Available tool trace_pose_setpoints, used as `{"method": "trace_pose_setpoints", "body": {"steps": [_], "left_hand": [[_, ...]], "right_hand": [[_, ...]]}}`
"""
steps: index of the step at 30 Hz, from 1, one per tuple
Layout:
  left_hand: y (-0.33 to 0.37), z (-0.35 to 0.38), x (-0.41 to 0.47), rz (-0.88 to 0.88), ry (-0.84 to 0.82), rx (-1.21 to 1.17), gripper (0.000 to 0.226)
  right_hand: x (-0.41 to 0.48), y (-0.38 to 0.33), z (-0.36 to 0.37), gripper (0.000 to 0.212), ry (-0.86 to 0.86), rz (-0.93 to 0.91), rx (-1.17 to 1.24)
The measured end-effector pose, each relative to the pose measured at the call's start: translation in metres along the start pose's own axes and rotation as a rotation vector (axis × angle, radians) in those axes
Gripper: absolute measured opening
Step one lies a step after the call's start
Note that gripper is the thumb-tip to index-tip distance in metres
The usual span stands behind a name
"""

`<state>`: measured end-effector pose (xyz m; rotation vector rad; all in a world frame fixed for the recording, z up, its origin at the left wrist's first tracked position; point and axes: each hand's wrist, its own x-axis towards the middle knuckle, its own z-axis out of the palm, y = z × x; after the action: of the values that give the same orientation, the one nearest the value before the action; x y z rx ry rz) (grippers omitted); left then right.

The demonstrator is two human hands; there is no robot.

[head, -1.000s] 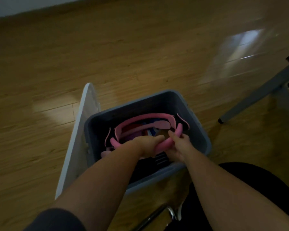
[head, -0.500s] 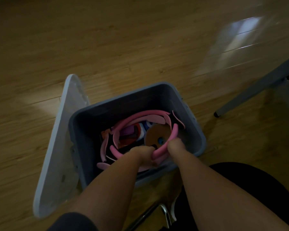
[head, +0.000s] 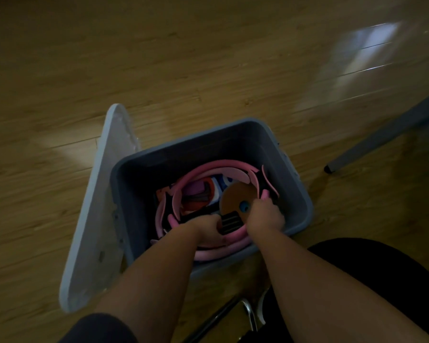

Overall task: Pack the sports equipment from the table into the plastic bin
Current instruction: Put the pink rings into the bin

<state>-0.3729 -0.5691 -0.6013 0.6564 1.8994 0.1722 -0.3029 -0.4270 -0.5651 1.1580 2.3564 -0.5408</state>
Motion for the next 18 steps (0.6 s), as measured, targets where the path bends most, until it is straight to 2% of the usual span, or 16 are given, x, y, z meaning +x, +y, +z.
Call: {"method": "trace_pose_setpoints", "body": {"steps": [2,4,10,13,15,16,18], "left_hand": [[0.001,-0.013,-0.004,0.001,0.054,-0.036,0.021],[-0.003,-0.029,-0.009,-0.002,0.21,-0.001,0.013],[-0.05,-0.091,-0.063,-0.032,0.853,0.128,0.024],[-0.087,-0.11,-0.098,-0.099,1.039,0.159,0.034],[-0.112,-0.113,-0.116,-0.246,1.059,0.162,0.048],[-0.123,-0.112,-0.12,-0.344,1.028,0.087,0.054],[-0.14,-0.108,-0.13,-0.507,0.922,-0.235,0.064]], "right_hand": [[-0.003,-0.008,-0.002,0.024,0.035,-0.09,0.047],[-0.008,-0.018,-0.008,0.025,0.014,-0.169,0.161],[-0.039,-0.077,-0.041,0.02,-0.161,-0.265,0.626],[-0.06,-0.12,-0.045,0.022,-0.316,-0.299,0.748],[-0.079,-0.146,-0.043,0.029,-0.371,-0.356,0.794],[-0.088,-0.156,-0.04,0.03,-0.392,-0.379,0.807],[-0.106,-0.171,-0.031,0.031,-0.426,-0.427,0.791]]}}
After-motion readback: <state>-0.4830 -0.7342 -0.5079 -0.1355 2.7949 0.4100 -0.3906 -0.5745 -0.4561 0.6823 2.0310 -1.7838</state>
